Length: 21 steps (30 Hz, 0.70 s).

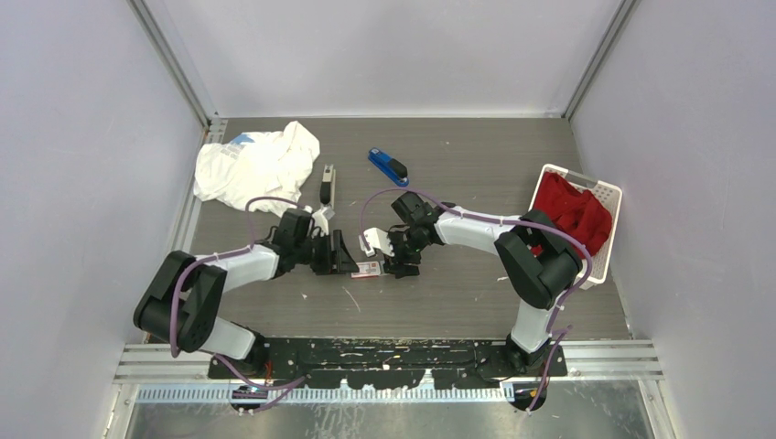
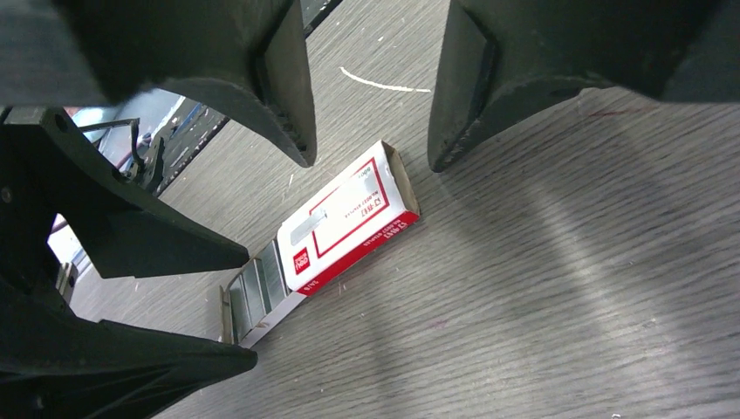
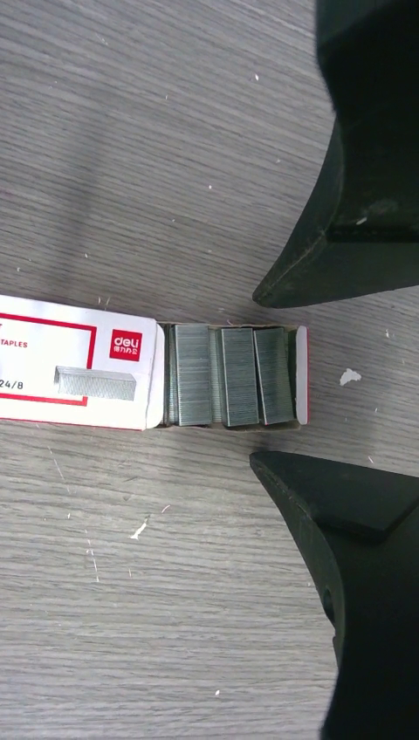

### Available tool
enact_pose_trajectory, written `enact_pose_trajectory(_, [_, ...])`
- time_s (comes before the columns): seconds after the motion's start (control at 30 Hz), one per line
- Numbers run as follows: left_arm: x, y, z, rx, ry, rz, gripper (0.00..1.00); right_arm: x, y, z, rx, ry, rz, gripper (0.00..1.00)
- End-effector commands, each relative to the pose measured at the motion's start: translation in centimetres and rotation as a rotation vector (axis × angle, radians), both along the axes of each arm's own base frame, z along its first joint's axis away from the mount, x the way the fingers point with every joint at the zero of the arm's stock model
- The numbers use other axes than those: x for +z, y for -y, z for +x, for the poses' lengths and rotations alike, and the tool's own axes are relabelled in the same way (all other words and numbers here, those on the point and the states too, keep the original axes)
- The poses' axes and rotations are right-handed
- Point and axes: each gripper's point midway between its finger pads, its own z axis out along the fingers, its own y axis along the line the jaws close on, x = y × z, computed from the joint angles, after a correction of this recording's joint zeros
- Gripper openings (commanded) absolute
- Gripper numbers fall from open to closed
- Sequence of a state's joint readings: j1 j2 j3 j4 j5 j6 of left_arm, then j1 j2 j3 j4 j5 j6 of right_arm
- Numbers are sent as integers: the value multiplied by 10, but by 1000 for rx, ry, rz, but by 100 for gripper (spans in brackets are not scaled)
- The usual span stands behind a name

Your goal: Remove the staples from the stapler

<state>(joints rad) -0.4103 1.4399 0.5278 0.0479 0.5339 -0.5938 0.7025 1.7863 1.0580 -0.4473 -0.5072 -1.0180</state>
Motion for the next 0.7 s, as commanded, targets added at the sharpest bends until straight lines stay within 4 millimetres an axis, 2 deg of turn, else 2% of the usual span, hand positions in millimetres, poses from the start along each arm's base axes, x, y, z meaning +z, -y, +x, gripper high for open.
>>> enact_pose_trajectory(0.0, [-28,-11,-14,14,-98,86,49,-7,14,4,-9,28,-64,65])
enact_pose_trajectory(0.17, [-38,-11,-18,5,-146,116,41,-9,14,3,-8,17,-66,62])
enact_pose_trajectory(0.43, [-44,-11,-24,-12,-178,145,32,-10,12,4,-18,1,-67,53])
enact_pose_trajectory(0.5, [-44,-10,-25,-19,-185,149,30,-10,11,5,-23,1,-66,49])
enact_pose_trajectory(0.67, [-44,-11,-26,-21,-190,163,29,-11,9,3,-23,-8,-63,46])
